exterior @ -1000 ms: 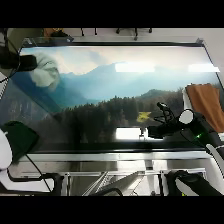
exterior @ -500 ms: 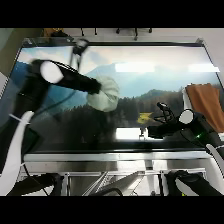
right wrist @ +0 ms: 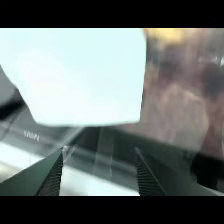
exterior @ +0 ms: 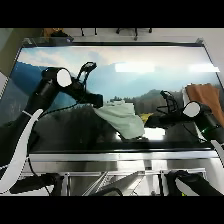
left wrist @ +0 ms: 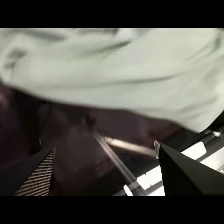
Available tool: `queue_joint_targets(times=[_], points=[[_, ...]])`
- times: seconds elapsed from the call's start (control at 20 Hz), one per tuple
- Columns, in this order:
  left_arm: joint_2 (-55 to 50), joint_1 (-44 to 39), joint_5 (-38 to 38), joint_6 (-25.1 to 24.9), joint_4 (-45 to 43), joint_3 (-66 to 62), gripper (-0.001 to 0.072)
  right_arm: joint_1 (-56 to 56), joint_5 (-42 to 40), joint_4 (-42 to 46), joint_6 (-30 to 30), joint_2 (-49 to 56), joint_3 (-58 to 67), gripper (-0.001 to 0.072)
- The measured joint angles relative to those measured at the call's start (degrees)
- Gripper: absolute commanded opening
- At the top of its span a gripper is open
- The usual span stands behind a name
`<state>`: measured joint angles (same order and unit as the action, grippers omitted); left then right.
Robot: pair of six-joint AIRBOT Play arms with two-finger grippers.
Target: Fold the shirts.
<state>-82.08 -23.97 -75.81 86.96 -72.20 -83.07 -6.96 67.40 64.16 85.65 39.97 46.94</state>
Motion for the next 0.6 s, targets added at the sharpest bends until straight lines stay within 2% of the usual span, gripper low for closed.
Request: queue_joint_targets(times=[0.15, 0.35, 0.5, 0.6], points=[[3.2, 3.5, 6.5, -0.5, 4.0, 12.1, 0.0705, 0.7, -3.1, 0.1, -0.3, 2.5, 0.7, 0.0497], [2.4, 5.6, 20.4, -7.0, 16.5, 23.6, 0.0705, 0.9, -3.8, -1.3, -3.4, 8.3, 0.9, 0.0498], [-2.4, 6.0, 27.0, -11.5, 23.7, 24.8, 0.0704, 1.0, -3.9, -2.0, -5.9, 12.7, 1.0, 0.0498], [-6.1, 6.2, 28.7, -13.2, 26.1, 23.0, 0.0704, 1.0, -4.5, -2.4, -7.4, 15.0, 1.0, 0.0498]])
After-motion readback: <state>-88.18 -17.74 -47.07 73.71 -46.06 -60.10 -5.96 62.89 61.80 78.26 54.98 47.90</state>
